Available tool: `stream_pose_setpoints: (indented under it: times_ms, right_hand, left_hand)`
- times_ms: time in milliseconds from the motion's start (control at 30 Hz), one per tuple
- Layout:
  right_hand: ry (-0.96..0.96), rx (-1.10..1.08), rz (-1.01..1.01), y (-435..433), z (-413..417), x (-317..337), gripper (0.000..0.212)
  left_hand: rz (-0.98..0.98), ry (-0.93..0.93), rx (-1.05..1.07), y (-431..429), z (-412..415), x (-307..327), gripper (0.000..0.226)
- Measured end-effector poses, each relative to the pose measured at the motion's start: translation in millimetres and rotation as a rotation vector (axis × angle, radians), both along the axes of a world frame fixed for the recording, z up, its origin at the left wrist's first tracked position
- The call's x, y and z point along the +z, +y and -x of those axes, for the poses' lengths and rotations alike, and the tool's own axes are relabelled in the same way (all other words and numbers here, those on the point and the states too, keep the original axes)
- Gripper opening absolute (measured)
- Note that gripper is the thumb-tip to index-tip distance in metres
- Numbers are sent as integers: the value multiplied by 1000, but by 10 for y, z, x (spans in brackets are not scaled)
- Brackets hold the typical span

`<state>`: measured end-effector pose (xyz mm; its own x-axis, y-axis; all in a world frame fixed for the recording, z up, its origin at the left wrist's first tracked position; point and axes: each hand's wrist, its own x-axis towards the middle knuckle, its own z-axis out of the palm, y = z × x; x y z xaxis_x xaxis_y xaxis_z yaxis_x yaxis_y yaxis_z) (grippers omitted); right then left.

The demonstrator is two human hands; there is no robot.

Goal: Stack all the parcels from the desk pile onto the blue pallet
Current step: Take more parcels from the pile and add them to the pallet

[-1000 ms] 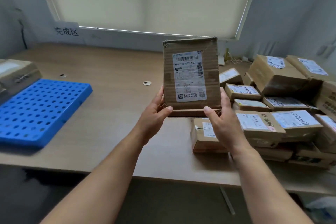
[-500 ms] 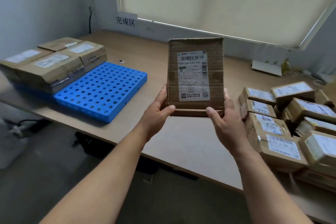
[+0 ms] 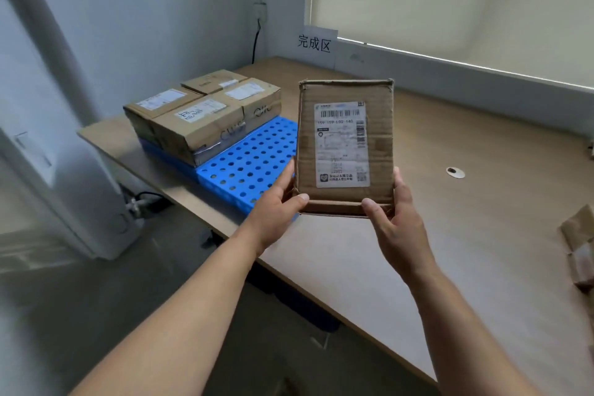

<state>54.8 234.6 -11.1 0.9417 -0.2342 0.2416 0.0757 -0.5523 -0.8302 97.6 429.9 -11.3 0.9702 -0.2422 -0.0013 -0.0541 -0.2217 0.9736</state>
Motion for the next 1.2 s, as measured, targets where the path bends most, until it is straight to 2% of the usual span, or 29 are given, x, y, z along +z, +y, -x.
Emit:
stream_pose_setpoints:
  times_ms: [233, 533, 933, 1200]
  right_hand:
    - [62, 48, -77, 563, -799, -184, 68]
    - [188, 37, -115, 862, -1484, -468, 69]
    - [305, -114, -149, 999, -1934, -589, 64]
    - [395, -250, -142, 1189, -2432, -570, 61]
  left_hand:
    - [-71, 79, 30, 551, -757, 14, 65]
    - [-114, 143, 6, 828, -1444, -185, 62]
    - [-167, 219, -88, 809, -2200, -445, 57]
    - [-328, 235, -220, 924, -2886, -424, 56]
